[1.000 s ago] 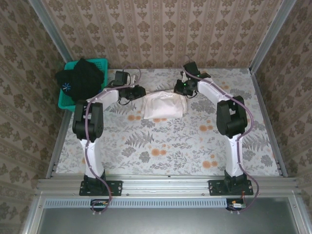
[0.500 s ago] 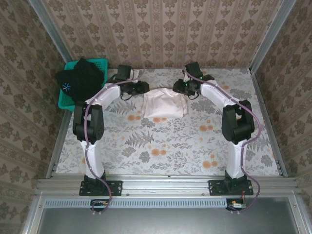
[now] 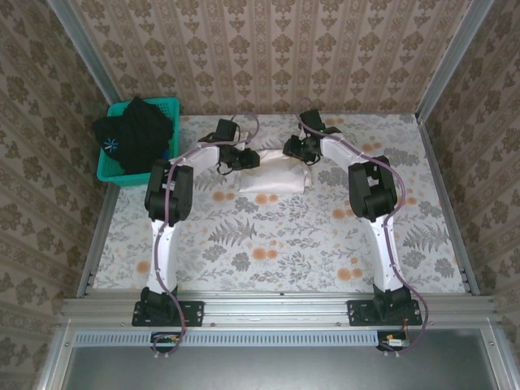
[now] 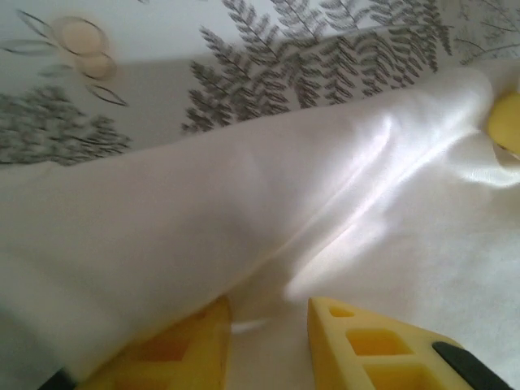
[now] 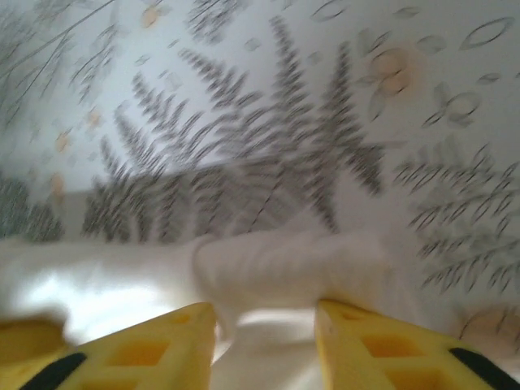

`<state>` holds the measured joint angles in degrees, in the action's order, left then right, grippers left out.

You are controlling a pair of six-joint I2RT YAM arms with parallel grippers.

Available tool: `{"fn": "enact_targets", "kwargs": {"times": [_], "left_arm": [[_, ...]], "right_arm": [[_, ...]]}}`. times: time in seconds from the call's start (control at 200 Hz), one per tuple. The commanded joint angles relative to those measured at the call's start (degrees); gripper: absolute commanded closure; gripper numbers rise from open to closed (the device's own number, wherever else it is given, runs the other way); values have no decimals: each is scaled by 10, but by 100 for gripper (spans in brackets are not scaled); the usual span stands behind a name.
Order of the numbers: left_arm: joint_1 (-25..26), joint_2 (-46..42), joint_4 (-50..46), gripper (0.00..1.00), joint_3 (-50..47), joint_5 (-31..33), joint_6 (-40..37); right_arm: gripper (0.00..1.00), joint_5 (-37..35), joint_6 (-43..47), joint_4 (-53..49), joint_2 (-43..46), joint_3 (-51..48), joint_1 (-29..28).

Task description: Fold and stack the t-shirts

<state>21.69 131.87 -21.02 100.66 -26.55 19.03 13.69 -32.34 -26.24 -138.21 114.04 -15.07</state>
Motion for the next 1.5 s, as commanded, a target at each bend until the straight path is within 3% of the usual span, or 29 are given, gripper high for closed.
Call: {"fn": "enact_targets", "kwargs": {"times": [0.0,0.11,0.255,0.395,0.57,0.715,0.815,0.985,1.185,1.27,1.495], "left_arm": [[-1,-24,-47,68,-5,54,-32],[5,-53,-59,66,-12,75,-37],[29,-106,-73,61,-25,121,-48],[60,-159,-50,61,-73,118,-37],[86,-210,47,69,-199,71,-20],[86,-225,100,76,-303,58,-3],[82,-215,118,79,-349,53,4],[78,-203,139,81,-378,43,20],[74,-245,125,81,-372,32,21],[71,-278,111,79,-364,32,16],[68,-309,80,74,-321,20,12]], "right_arm": [[53,8,5,-63,-17,64,13],[42,0,36,-91,8,78,10],[39,-19,47,-12,135,-55,-11],[48,-34,14,79,234,-214,-39],[55,-38,-26,116,235,-297,-55],[54,-48,-31,91,196,-295,-44],[47,-28,-28,74,174,-284,-30],[44,-30,-16,42,205,-266,-31],[51,-58,0,42,253,-248,-77],[63,-62,-1,42,226,-220,-77],[68,-78,-17,27,113,-131,-56]]}}
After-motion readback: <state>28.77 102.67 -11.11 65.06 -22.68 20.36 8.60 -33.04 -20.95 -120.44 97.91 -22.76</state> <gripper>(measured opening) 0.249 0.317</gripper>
